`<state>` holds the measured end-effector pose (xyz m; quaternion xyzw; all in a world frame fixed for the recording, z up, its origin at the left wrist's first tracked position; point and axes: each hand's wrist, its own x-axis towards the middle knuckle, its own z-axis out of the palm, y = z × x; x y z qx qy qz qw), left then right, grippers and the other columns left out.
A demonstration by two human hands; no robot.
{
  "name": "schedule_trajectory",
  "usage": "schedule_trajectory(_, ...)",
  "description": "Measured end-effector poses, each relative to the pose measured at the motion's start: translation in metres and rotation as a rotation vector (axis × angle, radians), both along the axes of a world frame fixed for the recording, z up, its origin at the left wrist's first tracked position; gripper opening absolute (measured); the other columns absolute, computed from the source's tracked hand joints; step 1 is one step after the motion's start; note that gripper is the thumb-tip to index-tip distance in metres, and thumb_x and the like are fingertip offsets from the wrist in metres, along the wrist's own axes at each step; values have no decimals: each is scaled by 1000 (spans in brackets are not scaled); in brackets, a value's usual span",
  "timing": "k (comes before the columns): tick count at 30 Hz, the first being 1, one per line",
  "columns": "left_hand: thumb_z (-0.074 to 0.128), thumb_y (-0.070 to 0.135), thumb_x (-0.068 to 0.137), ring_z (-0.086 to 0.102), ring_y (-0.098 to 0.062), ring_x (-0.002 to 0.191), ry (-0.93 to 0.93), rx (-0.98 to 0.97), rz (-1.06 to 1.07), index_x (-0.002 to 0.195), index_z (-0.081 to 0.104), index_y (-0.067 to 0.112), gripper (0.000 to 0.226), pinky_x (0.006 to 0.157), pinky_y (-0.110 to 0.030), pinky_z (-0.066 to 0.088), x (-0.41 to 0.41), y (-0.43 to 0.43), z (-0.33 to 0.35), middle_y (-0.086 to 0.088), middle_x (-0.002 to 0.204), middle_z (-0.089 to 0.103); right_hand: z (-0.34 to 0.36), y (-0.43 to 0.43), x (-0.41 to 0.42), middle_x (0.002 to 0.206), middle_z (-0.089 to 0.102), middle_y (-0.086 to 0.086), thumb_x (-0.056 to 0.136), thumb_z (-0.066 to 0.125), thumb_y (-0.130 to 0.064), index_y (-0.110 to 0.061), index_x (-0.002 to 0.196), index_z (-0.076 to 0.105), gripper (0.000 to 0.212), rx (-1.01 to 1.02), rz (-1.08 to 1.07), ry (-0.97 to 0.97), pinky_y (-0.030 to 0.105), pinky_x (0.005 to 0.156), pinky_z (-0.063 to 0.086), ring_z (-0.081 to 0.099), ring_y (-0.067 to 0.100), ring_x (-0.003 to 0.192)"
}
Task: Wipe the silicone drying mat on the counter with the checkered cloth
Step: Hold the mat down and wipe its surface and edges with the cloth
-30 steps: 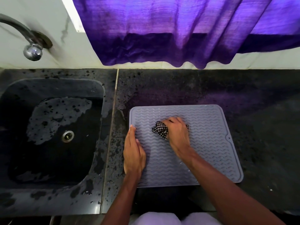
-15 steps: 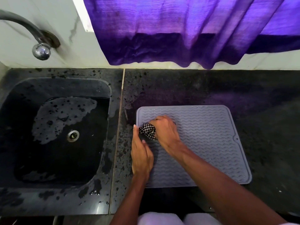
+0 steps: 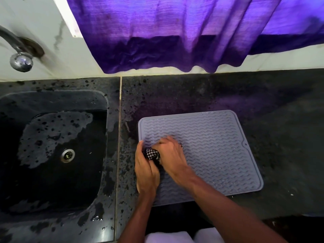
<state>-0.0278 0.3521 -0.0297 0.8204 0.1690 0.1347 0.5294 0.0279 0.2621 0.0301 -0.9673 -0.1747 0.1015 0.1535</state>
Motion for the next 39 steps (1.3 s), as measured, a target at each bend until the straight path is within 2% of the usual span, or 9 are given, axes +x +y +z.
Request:
schedule_trajectory(3, 36, 4, 85, 44, -12, 136, 1, 13, -16, 146, 41, 7, 62, 114, -14, 29, 1, -1, 2, -7, 148, 48, -8, -4, -5, 122, 63, -2, 93, 50, -21, -24, 126, 62, 35, 16, 11, 3, 34, 103, 37, 47, 21, 117)
schedule_trajectory(7, 37, 2, 86, 46, -18, 135, 2, 48, -38, 145, 42, 2, 59, 113, -12, 27, 0, 0, 4, -12, 146, 49, -7, -10, -1, 111, 68, 1, 86, 61, -16, -24, 116, 69, 32, 33, 22, -23, 39, 95, 46, 53, 24, 110)
schedule_trajectory(16, 36, 22, 97, 46, -23, 137, 41, 233, -111, 143, 46, 6, 50, 113, -23, 32, 1, 0, 3, -11, 148, 49, -9, -45, 7, 117, 68, -4, 80, 67, -7, -28, 120, 67, 45, 28, 28, -44, 35, 95, 45, 53, 21, 112)
schedule_trajectory(19, 32, 28, 99, 44, -21, 138, 69, 300, -109, 141, 50, 6, 50, 113, -17, 27, 2, -1, 1, -9, 148, 49, -9, -73, 10, 120, 67, -4, 79, 68, -5, -26, 123, 66, 49, -2, -9, -50, 34, 96, 44, 54, 22, 114)
schedule_trajectory(23, 34, 26, 99, 43, -19, 140, 86, 346, -113, 137, 55, 5, 49, 114, -19, 28, 3, -2, 0, -7, 149, 49, -4, -118, 13, 115, 70, 0, 75, 72, -2, -24, 121, 68, 52, -7, -80, -63, 37, 93, 47, 57, 25, 111)
schedule_trajectory(29, 41, 17, 98, 45, -21, 138, 97, 376, -113, 134, 57, 2, 42, 112, -22, 31, 3, -3, -1, -8, 147, 50, 2, -193, 17, 100, 74, 4, 71, 81, -12, -21, 106, 75, 36, 6, -225, -73, 38, 80, 54, 65, 31, 96)
schedule_trajectory(31, 41, 17, 98, 46, -23, 138, 102, 387, -113, 133, 58, 1, 42, 112, -24, 31, 3, -4, -2, -9, 147, 50, 5, -214, 17, 97, 75, 3, 71, 79, -24, -23, 101, 77, 30, 57, -257, -88, 38, 77, 57, 68, 29, 92)
schedule_trajectory(36, 40, 18, 98, 45, -22, 138, 107, 415, -109, 132, 59, 1, 42, 110, -25, 32, 2, -5, -3, -8, 149, 49, 10, -244, 26, 92, 76, 1, 77, 76, -41, -28, 99, 77, 25, 112, -332, -86, 39, 75, 57, 70, 24, 86)
schedule_trajectory(39, 40, 19, 98, 45, -21, 138, 99, 430, -107, 131, 59, 1, 42, 110, -26, 33, 1, -6, -4, -7, 148, 50, 10, -260, 27, 89, 76, 2, 77, 77, -42, -26, 95, 77, 24, 121, -356, -137, 39, 73, 57, 69, 25, 81)
